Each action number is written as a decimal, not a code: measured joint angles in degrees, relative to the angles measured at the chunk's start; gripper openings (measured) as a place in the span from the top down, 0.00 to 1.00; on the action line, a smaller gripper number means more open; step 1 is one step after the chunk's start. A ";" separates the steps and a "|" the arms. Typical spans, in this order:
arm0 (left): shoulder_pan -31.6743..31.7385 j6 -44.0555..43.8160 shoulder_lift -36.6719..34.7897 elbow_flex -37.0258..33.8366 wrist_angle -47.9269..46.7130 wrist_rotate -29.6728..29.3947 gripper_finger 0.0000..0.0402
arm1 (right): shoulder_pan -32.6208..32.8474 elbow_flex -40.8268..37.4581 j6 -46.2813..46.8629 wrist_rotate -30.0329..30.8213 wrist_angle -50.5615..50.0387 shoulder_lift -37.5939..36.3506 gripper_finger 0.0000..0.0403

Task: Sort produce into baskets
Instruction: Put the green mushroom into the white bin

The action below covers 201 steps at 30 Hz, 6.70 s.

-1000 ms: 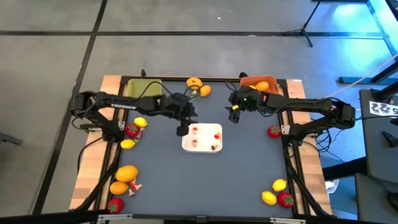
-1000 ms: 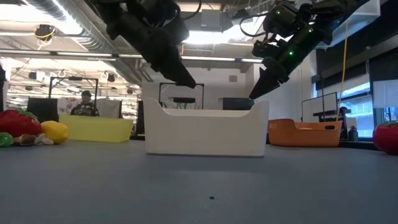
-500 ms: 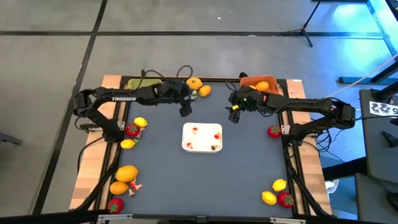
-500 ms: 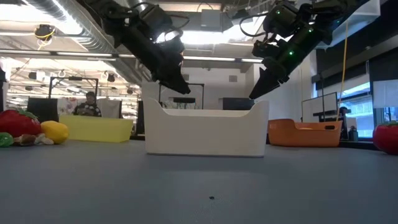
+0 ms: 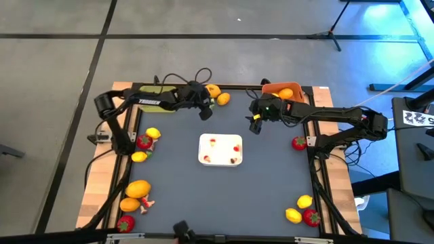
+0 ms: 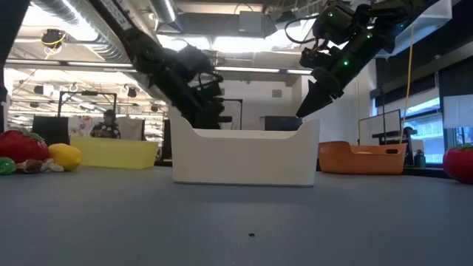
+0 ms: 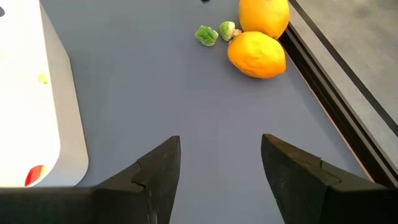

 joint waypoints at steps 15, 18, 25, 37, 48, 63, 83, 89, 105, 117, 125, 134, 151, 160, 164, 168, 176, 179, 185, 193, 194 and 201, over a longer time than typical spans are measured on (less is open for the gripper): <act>0.98 0.69 9.17 3.94 -0.52 5.22 0.56 | 0.00 -0.02 0.00 0.02 -0.05 0.00 0.45; 1.01 1.66 9.78 3.94 -0.64 5.22 0.56 | 0.02 -0.36 0.00 0.01 0.23 0.00 0.45; 1.65 1.96 11.02 3.94 -0.61 5.24 0.64 | 0.02 -2.47 0.36 0.02 0.12 0.00 0.45; 1.94 4.80 10.93 3.94 -0.05 5.22 0.90 | 0.02 -2.84 0.04 0.02 1.29 0.00 0.45; 0.28 5.17 5.12 3.94 -6.09 5.24 0.91 | 0.01 -2.86 0.04 0.02 1.55 0.00 0.45; -9.17 2.15 -4.86 3.98 -9.69 11.24 0.91 | 0.02 -2.86 0.35 0.02 1.28 0.00 0.45; -18.01 0.17 -4.82 3.98 -12.61 27.12 0.87 | 0.00 -2.88 0.48 -1.45 1.20 0.00 0.45; -17.96 -0.38 -4.82 3.98 -12.60 26.81 0.69 | 0.00 -2.88 1.63 -1.56 1.20 0.00 0.45; -9.60 2.43 -11.65 3.98 -13.22 1.04 0.56 | 0.01 -2.88 1.75 -1.91 1.13 0.00 0.45; -1.52 -0.85 -5.32 3.96 -12.74 -5.10 0.57 | 0.02 -2.88 1.75 -1.91 1.46 0.00 0.45; 1.53 -14.70 1.24 3.95 -7.84 0.58 0.57 | 0.02 -2.88 1.73 -1.91 1.77 0.00 0.45; 3.32 -21.19 4.64 3.92 -3.24 1.35 0.57 | 0.01 -2.88 1.72 -1.91 3.08 0.00 0.45; 5.14 -22.43 10.83 3.94 3.95 3.80 0.57 | 0.00 -2.88 1.67 -1.91 3.08 0.00 0.45; 5.68 -20.53 11.78 5.13 4.40 6.46 0.58 | 0.00 -2.88 1.66 -1.91 3.08 0.00 0.45; 5.68 -18.25 12.27 6.12 2.01 7.38 0.63 | 0.02 -2.88 1.55 -1.91 3.06 0.00 0.45; 5.84 -16.12 12.25 6.58 0.26 7.38 0.71 | 0.00 -2.88 1.36 -1.91 3.07 0.00 0.45; 6.47 -10.14 12.25 6.56 -0.94 7.47 0.87 | 0.02 -2.88 1.33 -1.90 3.05 0.00 0.45; 6.47 -8.12 12.25 6.56 -0.95 7.45 0.93 | 0.00 -2.88 1.33 -1.89 3.05 0.00 0.45; 6.42 -4.55 12.01 6.56 -1.09 7.42 0.99 | 0.00 -2.88 1.33 -1.89 2.95 0.00 0.45; 4.53 -2.43 6.03 6.54 -6.96 7.27 0.96 | 0.01 -2.88 1.58 -1.89 -0.05 0.00 0.45; 3.97 -1.99 4.89 6.54 -7.77 7.29 0.96 | 0.00 -2.88 1.60 -1.89 -0.11 0.00 0.45; -1.47 2.26 -3.37 6.54 -14.16 8.48 0.96 | 0.01 -2.88 1.75 -1.89 -0.03 0.00 0.45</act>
